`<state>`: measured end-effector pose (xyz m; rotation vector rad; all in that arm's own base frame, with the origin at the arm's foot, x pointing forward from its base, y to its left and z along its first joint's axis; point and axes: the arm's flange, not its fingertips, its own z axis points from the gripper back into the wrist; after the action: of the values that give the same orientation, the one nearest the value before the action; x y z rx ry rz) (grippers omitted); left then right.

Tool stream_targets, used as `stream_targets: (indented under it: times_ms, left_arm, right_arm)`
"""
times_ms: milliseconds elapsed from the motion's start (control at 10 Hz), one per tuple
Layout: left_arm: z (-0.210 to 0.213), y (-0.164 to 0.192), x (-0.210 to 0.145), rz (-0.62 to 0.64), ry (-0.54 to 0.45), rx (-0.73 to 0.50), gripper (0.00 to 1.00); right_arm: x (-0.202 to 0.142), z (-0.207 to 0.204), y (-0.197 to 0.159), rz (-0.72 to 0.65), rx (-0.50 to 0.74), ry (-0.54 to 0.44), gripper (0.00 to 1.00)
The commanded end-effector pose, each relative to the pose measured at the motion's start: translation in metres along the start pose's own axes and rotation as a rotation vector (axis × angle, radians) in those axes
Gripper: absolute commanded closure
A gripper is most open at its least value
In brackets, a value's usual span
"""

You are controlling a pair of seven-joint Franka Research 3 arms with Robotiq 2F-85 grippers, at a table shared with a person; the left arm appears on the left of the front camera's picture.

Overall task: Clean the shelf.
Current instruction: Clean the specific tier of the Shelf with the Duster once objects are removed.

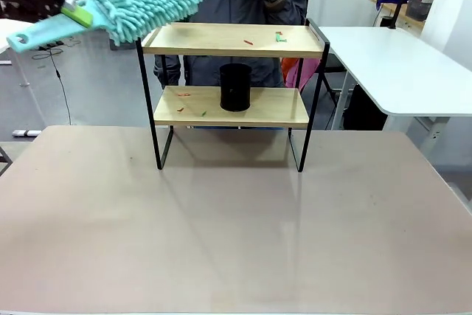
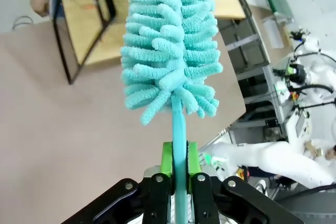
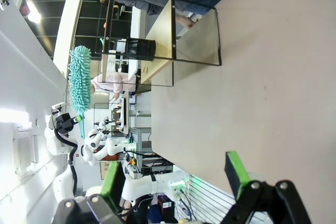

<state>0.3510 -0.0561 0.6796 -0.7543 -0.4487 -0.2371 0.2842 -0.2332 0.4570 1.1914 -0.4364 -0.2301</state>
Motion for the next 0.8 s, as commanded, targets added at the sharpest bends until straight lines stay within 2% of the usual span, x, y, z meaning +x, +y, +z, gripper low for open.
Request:
stream_targets:
  times_ms: [0,100,200,300,400,500,700]
  left_arm:
    - [0.009,0.001,0.007,0.000,-0.028,0.011,0.88]
    - [0.000,0.000,0.000,0.000,0.000,0.000,0.88]
    - [0.004,0.005,-0.011,0.139,-0.102,0.091,0.88]
    - [-0.001,-0.007,-0.002,0.179,-0.129,0.082,0.88]
    - [-0.009,-0.021,0.010,0.159,-0.112,0.061,0.88]
    - [-0.020,-0.034,0.025,0.148,-0.121,0.106,0.88]
    - [-0.046,-0.051,0.041,0.096,-0.034,0.131,0.88]
  right_arm:
    - [0.000,-0.001,0.000,0.027,0.015,-0.008,0.00]
    - [0.000,-0.001,0.000,0.027,0.015,-0.008,0.00]
    - [0.000,-0.001,0.000,0.027,0.015,-0.008,0.00]
    - [0.000,-0.001,0.000,0.027,0.015,-0.008,0.00]
    - [0.000,-0.001,0.000,0.027,0.015,-0.008,0.00]
    - [0.000,-0.001,0.000,0.027,0.015,-0.008,0.00]
    - [0.000,-0.001,0.000,0.027,0.015,-0.008,0.00]
